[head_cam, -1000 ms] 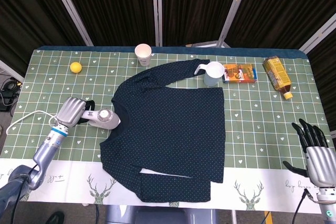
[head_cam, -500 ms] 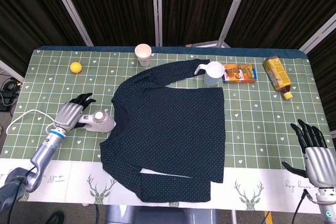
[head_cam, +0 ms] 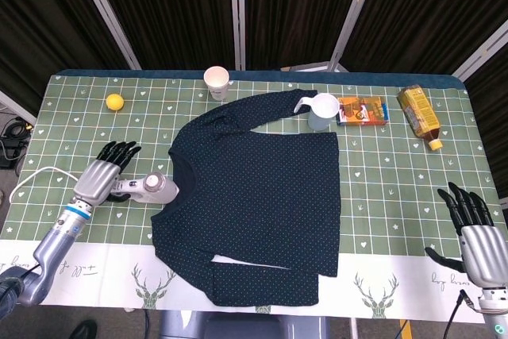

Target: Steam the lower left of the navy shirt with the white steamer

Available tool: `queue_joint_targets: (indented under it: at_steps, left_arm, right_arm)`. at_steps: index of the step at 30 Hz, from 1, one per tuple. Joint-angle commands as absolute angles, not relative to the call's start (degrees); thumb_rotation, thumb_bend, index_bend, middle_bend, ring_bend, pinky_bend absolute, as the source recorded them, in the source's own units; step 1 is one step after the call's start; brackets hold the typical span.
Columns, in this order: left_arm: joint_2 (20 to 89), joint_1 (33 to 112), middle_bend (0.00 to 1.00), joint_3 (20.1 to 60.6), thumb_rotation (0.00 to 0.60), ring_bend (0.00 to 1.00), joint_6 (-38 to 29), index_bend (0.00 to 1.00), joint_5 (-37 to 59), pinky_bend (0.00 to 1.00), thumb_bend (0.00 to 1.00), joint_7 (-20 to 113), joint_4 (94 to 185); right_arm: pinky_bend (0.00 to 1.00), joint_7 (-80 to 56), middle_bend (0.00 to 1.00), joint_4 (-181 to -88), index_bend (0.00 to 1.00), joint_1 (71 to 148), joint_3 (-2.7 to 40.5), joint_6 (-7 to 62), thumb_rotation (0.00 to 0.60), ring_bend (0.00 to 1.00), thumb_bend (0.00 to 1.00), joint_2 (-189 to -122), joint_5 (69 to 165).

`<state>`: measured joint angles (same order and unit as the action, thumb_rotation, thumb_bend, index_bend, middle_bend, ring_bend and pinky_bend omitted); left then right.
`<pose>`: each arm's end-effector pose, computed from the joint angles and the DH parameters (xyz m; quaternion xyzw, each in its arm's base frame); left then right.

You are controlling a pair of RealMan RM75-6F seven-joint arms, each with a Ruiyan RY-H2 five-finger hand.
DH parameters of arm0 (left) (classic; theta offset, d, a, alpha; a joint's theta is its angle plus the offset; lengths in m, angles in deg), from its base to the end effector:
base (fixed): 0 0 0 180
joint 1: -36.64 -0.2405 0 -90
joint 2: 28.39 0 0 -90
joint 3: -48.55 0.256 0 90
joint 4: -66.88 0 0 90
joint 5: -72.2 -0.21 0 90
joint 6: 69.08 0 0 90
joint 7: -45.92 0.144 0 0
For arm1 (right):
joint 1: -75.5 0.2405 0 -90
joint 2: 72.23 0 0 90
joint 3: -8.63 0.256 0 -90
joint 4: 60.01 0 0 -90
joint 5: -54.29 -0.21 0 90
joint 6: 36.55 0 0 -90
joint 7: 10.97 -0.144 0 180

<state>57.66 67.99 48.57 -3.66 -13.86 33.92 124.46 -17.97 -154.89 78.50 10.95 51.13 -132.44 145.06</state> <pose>-0.2931 0.3314 0.0461 -0.7288 -0.3435 -0.3684 0.4639 -0.2999 -0.1684 0.1763 0.5877 -0.3978 0.4334 0.5554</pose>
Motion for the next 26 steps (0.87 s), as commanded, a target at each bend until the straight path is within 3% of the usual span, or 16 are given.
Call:
queue_joint_targets:
  at_steps: [1,9,14,21,26]
  left_arm:
    - [54.1,65.9,0.0,48.7,0.6,0.0,-1.0,0.0,-13.6,0.0,0.0,36.3,129.3]
    - [44.9,59.5,0.0,48.1,0.6,0.0,6.4,0.0,-10.2,0.0,0.0,46.1,144.6]
    - [40.6,53.1,0.0,48.0,0.6,0.0,16.1,0.0,-8.6,0.0,0.0,56.5,156.4]
    - [37.2,47.7,0.0,50.1,0.6,0.0,22.8,0.0,-11.7,0.0,0.0,58.6,163.5]
    - [35.9,45.6,0.0,51.3,0.6,0.0,23.9,0.0,-12.5,0.0,0.0,59.2,166.2]
  right_arm:
    - [0.0,-18.4,0.0,-155.0,0.0,78.3,10.7,51.6,0.6,0.0,0.0,-132.2,145.6]
    - [0.0,-19.0,0.0,-155.1,0.0,77.9,10.6,52.7,0.6,0.0,0.0,-131.9,146.4]
    - [0.0,-17.9,0.0,-154.5,0.0,78.0,10.7,52.4,0.6,0.0,0.0,-132.4,146.0]
    - [0.0,-18.3,0.0,-154.3,0.0,77.8,10.8,52.9,0.6,0.0,0.0,-132.3,146.0]
    - [0.0,-18.4,0.0,-154.4,0.0,77.6,10.9,53.5,0.6,0.0,0.0,-132.1,146.1]
